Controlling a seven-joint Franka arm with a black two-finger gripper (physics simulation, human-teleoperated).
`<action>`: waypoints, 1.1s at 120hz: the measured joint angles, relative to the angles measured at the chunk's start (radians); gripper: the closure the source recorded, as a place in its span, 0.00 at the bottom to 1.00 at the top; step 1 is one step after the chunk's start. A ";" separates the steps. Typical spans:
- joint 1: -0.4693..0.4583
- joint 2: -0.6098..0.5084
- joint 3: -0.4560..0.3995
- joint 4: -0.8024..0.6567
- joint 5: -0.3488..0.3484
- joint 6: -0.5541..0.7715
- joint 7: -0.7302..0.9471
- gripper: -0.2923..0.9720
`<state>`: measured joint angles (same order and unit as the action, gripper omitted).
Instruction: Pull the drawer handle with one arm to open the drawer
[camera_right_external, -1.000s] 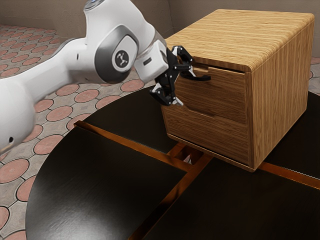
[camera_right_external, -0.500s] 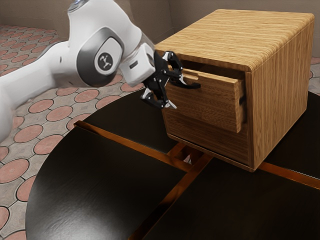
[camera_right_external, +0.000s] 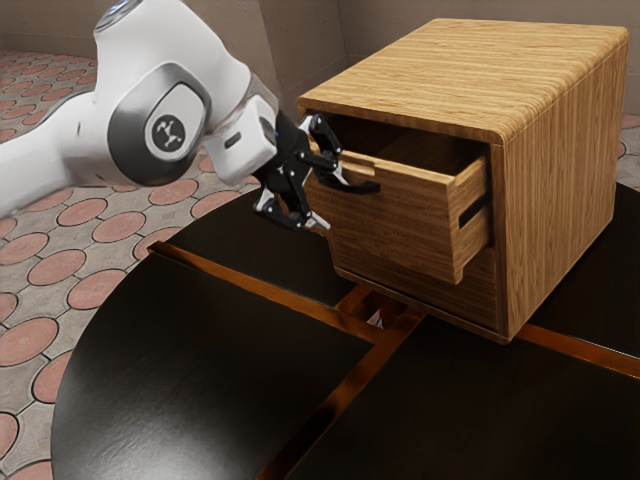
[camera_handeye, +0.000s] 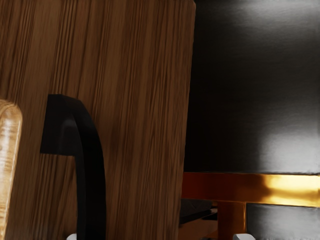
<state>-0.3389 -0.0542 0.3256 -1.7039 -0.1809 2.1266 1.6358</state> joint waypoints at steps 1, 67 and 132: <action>0.000 -0.003 0.000 -0.004 0.001 0.000 0.000 0.49; -0.003 -0.171 -0.010 -0.164 0.076 0.010 -0.027 0.58; -0.013 -0.311 -0.012 -0.298 0.126 0.012 -0.054 0.57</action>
<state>-0.3522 -0.3655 0.3132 -2.0022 -0.0552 2.1390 1.5816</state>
